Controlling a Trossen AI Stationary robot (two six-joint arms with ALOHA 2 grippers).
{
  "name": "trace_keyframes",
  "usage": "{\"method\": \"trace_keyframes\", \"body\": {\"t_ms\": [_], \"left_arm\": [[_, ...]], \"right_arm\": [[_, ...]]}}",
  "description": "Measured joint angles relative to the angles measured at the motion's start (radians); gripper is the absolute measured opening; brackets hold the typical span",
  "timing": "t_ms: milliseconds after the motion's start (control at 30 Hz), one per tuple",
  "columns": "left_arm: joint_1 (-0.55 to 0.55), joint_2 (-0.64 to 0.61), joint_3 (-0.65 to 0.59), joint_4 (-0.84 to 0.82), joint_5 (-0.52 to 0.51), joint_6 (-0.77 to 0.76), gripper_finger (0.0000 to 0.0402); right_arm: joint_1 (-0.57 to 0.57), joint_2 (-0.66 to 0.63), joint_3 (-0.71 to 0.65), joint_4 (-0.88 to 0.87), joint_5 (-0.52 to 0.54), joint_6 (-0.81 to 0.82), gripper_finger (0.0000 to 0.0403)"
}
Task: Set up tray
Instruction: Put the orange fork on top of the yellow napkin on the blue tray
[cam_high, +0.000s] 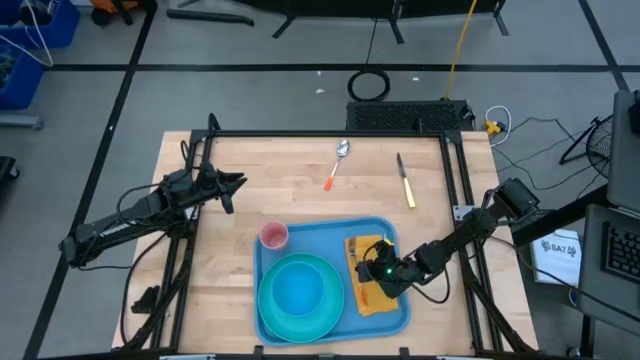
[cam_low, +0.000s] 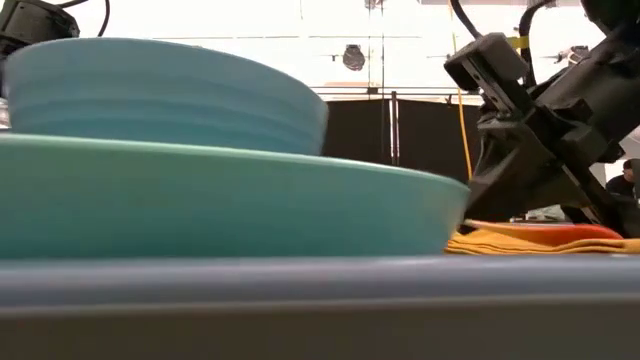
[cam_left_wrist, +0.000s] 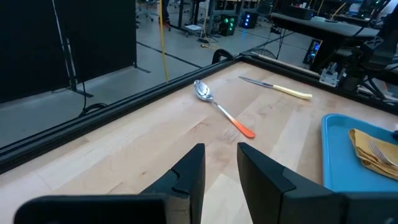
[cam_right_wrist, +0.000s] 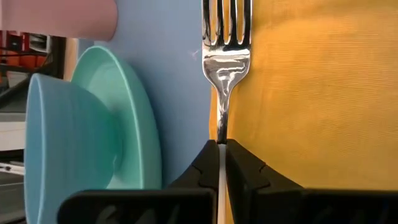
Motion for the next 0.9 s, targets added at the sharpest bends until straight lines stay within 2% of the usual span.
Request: {"method": "trace_keyframes", "body": {"t_ms": [500, 767, 900], "left_arm": [[0.0, 0.0, 0.0, 0.0, 0.0, 0.0, 0.0097], [0.0, 0.0, 0.0, 0.0, 0.0, 0.0, 0.0097], [0.0, 0.0, 0.0, 0.0, 0.0, 0.0, 0.0097]], "right_arm": [[-0.005, 0.0, -0.001, 0.011, 0.002, -0.036, 0.0003], [-0.005, 0.0, -0.001, 0.025, 0.011, -0.06, 0.0063], [-0.005, 0.0, -0.001, 0.025, 0.031, -0.063, 0.0067]]}}
